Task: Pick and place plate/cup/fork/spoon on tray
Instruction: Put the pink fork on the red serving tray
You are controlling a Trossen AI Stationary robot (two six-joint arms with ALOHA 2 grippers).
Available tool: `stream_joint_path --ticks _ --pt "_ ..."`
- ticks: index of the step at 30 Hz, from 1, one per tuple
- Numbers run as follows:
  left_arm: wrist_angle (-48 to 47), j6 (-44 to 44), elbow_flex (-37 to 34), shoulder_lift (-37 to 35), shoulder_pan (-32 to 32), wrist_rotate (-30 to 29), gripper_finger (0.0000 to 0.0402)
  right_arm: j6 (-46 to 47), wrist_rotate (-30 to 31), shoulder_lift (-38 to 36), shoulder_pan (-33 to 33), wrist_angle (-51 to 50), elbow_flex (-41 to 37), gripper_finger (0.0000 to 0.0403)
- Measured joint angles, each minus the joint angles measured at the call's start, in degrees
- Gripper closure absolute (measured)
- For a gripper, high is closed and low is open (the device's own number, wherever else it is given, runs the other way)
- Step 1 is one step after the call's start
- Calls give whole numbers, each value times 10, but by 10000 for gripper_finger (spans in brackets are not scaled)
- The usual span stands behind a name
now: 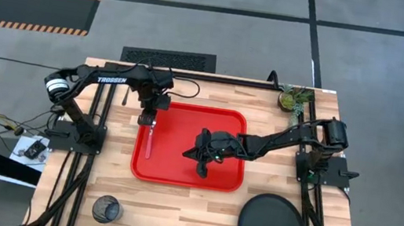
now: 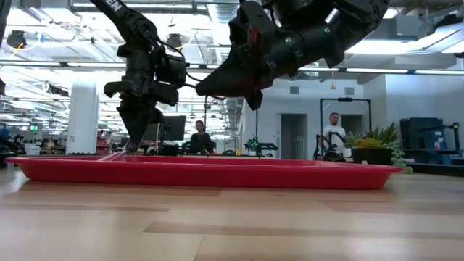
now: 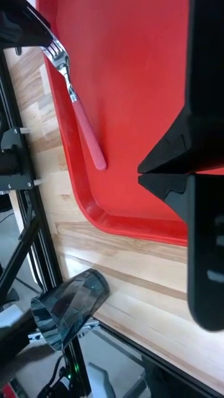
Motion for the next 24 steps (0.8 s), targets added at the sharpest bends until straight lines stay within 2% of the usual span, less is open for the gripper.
stream_joint_path --ticks 4,17,24 --pt "-18 -1 0 0 -8 21 373 3 0 0 5 0 0 388" --pt "-8 -22 -1 0 -61 -1 354 5 0 0 9 0 0 386" --pt "-6 -31 -1 0 -65 -4 353 6 0 0 10 0 0 389"
